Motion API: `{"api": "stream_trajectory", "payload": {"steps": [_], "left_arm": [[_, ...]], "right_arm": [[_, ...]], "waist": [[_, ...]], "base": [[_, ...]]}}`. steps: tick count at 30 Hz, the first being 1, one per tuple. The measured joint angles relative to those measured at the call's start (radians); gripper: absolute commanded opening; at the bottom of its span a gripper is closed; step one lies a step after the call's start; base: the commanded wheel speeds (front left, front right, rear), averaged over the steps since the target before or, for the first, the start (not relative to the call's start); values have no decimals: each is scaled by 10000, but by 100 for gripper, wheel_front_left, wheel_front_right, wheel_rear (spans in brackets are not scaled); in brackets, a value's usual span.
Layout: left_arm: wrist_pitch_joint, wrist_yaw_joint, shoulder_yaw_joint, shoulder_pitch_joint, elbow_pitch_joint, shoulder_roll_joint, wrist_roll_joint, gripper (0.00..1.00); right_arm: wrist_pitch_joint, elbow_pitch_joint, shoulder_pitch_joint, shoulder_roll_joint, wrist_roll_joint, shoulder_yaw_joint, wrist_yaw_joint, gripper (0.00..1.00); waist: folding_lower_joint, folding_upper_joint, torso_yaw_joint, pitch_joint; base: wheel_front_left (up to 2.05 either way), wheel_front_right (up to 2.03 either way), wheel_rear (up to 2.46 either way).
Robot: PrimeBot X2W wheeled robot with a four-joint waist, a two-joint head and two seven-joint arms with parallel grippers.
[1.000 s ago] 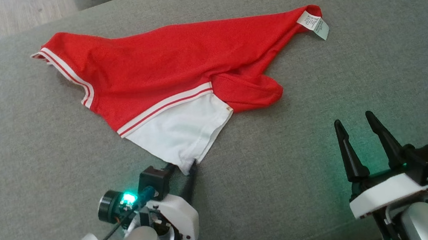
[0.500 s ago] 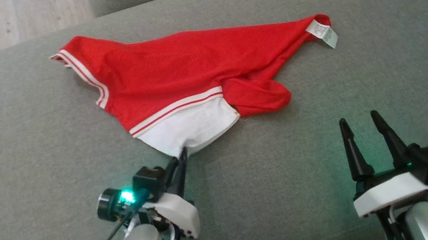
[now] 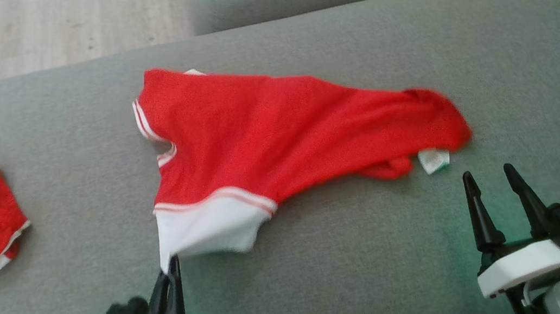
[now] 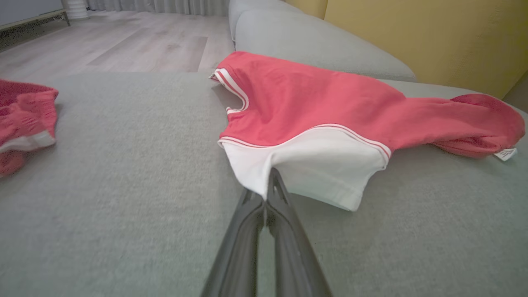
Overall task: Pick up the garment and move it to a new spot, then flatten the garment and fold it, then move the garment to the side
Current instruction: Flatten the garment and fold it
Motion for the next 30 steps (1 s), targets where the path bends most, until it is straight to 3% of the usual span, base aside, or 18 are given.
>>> {"api": "stream_trajectory", "payload": {"steps": [9, 10, 15, 30], "left_arm": [[268, 151, -17, 705, -332, 21, -307, 0], [267, 151, -29, 704, -290, -35, -322, 9], [161, 127, -94, 697, -38, -201, -364, 100], [-796, -117, -115, 503, 357, -497, -378, 100]], "right_arm": [[0, 178, 1, 0, -35, -38, 0, 100], [0, 201, 1, 0, -82, -38, 0, 100], [0, 238, 1, 0, -107, -38, 0, 100], [0, 372, 410, 2, -188, -119, 0, 100]], "waist": [[0, 0, 216, -243], [0, 0, 206, -251], [0, 0, 132, -268], [1, 0, 166, -847]], "base": [[0, 0, 0], [0, 0, 0], [0, 0, 0], [0, 0, 0]]}}
